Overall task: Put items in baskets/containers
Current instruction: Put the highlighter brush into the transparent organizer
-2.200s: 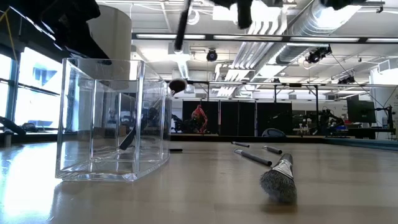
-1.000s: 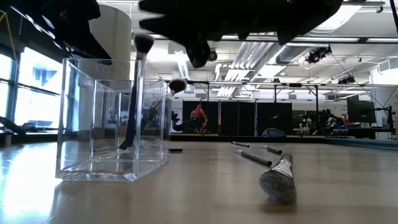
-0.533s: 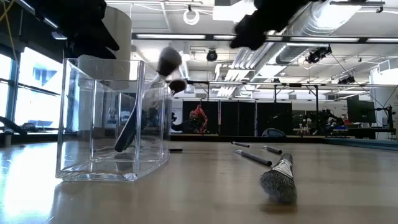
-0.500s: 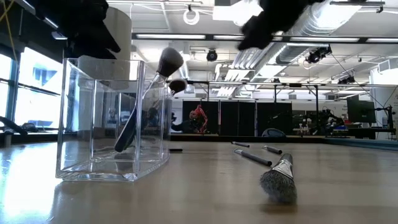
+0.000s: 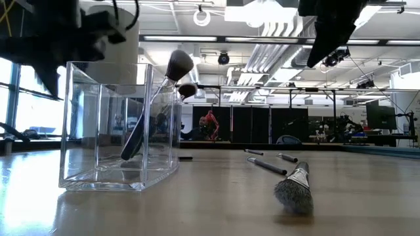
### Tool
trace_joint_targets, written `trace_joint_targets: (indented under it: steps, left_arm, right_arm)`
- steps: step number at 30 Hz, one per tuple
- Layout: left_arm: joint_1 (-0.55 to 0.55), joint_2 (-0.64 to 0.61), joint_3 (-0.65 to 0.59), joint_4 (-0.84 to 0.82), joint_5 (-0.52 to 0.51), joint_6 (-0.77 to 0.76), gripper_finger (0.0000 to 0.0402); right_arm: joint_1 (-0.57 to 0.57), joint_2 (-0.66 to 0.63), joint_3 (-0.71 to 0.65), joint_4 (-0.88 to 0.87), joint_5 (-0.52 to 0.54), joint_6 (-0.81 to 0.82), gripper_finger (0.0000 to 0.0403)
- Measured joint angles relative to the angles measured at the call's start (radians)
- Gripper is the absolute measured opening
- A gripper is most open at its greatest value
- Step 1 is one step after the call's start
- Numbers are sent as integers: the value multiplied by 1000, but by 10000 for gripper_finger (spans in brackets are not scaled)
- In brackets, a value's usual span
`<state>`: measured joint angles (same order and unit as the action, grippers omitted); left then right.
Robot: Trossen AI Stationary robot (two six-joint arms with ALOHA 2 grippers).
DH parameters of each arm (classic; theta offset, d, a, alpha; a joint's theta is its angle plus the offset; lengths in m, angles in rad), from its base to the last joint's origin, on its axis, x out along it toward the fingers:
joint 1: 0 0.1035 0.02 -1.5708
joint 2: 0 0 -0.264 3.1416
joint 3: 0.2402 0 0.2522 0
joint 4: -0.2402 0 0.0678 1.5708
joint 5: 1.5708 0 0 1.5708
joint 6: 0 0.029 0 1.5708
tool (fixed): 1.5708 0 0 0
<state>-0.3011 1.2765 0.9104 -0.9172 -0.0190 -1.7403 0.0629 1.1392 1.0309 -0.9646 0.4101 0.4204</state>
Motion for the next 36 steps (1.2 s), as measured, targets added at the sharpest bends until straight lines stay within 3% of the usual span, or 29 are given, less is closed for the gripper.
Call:
trace_joint_targets:
  steps: [4, 14, 22, 31, 34, 36]
  left_arm:
    - [-79, 65, -2, -7, 89, -170, 143]
    - [-323, 169, -2, -40, 110, -633, 143]
    - [-339, 289, -2, -93, 94, -649, 143]
    - [-340, 404, 0, -6, 140, -645, 142]
    - [-340, 408, 1, 17, 121, -624, 120]
    - [-329, 408, 1, 20, 109, -610, 83]
  right_arm:
    - [0, -1, 0, -4, 12, -10, 66]
    - [0, -1, 0, -3, 15, -45, 66]
    - [0, -1, 0, -3, 37, -38, 67]
    - [0, -1, 0, -3, 36, -4, 67]
    - [0, -1, 0, -1, 36, 12, 67]
    - [0, -1, 0, 0, 36, 23, 67]
